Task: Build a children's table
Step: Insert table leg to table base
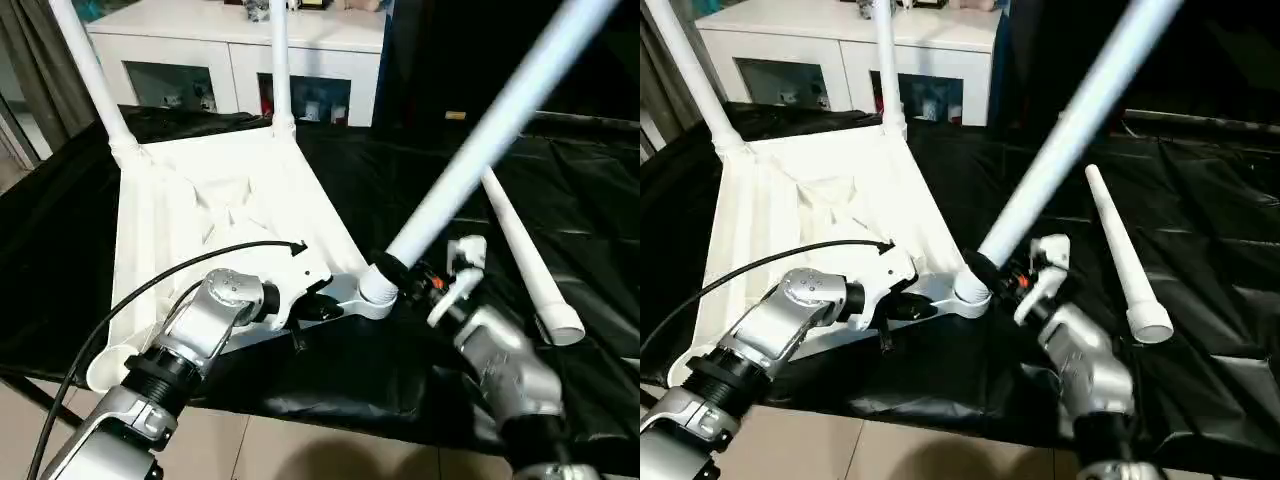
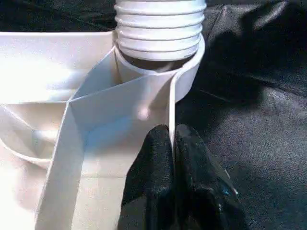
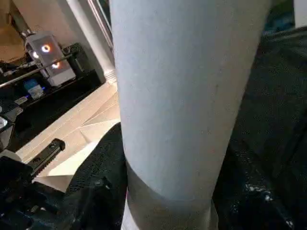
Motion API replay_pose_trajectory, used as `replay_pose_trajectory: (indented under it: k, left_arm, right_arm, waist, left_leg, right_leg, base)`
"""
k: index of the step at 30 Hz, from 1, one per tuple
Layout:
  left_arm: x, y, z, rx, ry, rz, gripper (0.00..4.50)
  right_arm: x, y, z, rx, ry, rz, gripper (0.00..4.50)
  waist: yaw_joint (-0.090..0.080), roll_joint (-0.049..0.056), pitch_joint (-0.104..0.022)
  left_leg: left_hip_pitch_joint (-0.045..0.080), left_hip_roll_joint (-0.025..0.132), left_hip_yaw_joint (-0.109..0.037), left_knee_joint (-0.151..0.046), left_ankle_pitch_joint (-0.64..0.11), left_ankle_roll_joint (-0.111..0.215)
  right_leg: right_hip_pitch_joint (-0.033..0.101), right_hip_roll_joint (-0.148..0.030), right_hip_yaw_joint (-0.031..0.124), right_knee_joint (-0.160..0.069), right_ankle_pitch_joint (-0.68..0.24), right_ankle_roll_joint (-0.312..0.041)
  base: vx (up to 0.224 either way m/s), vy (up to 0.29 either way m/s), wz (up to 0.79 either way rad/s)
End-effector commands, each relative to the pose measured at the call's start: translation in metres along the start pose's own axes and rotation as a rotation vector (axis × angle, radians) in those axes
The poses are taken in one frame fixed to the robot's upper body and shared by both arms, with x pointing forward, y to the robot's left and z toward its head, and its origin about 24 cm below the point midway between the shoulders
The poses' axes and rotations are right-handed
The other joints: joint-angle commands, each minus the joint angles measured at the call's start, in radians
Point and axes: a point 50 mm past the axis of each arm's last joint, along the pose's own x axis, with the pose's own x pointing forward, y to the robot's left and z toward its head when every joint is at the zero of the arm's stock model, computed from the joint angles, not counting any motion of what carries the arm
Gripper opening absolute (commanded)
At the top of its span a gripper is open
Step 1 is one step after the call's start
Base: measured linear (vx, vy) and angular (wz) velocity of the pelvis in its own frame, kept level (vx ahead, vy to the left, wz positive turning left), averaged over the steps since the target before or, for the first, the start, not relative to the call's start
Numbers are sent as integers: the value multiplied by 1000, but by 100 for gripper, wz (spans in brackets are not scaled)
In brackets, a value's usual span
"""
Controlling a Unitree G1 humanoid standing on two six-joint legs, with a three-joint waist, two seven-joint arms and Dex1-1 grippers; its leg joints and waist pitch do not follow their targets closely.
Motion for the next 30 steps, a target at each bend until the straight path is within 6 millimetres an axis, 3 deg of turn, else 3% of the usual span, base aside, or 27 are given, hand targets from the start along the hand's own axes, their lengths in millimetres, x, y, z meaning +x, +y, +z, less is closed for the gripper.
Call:
replay_pose_trajectory:
  k: [1,5,16,21,23,25,30]
  left_arm:
    - [-10,13,9,30,-17,72,0]
    - [-10,14,9,36,-14,75,0]
    - [-10,15,7,49,0,68,0]
    - [-11,13,7,67,-4,30,0]
    - [-12,11,6,77,5,10,0]
    - [-12,10,5,81,6,0,0]
    - [-13,9,5,84,4,-9,0]
  right_arm:
    - [-11,-6,-19,-27,81,-52,191]
    - [-15,-3,-20,-181,101,-14,191]
    - [-11,3,-20,-315,209,76,191]
    - [-5,4,-17,-280,265,162,191]
    - [-3,5,-16,-272,335,238,191]
    - [-2,5,-15,-275,363,267,191]
    - [0,3,-12,-299,468,371,191]
  waist:
    - [2,11,-62]
    - [4,11,-62]
    - [1,6,-58]
    - [-3,7,-59]
    - [-6,4,-61]
    - [-5,4,-61]
    - [-4,-3,-61]
  left_leg:
    - [6,11,-3,-75,-301,23]
    - [6,11,-4,-76,-304,25]
    - [6,8,-5,-76,-326,37]
    - [4,10,-6,-77,-321,43]
    - [-1,10,-8,-78,-311,44]
    - [3,12,-4,-75,-302,50]
    - [1,13,-3,-74,-284,53]
  right_leg:
    - [53,-49,38,-105,-426,-135]
    - [52,-50,39,-106,-441,-126]
    - [50,-49,36,-114,-501,-102]
    - [51,-48,37,-111,-479,-113]
    - [58,-47,35,-105,-453,-124]
    - [53,-48,39,-105,-431,-136]
    - [56,-50,39,-101,-424,-150]
  base:
    - [0,0,0]
    - [0,0,0]
    - [0,0,0]
    - [0,0,0]
    - [0,0,0]
    - [0,0,0]
    - [0,0,0]
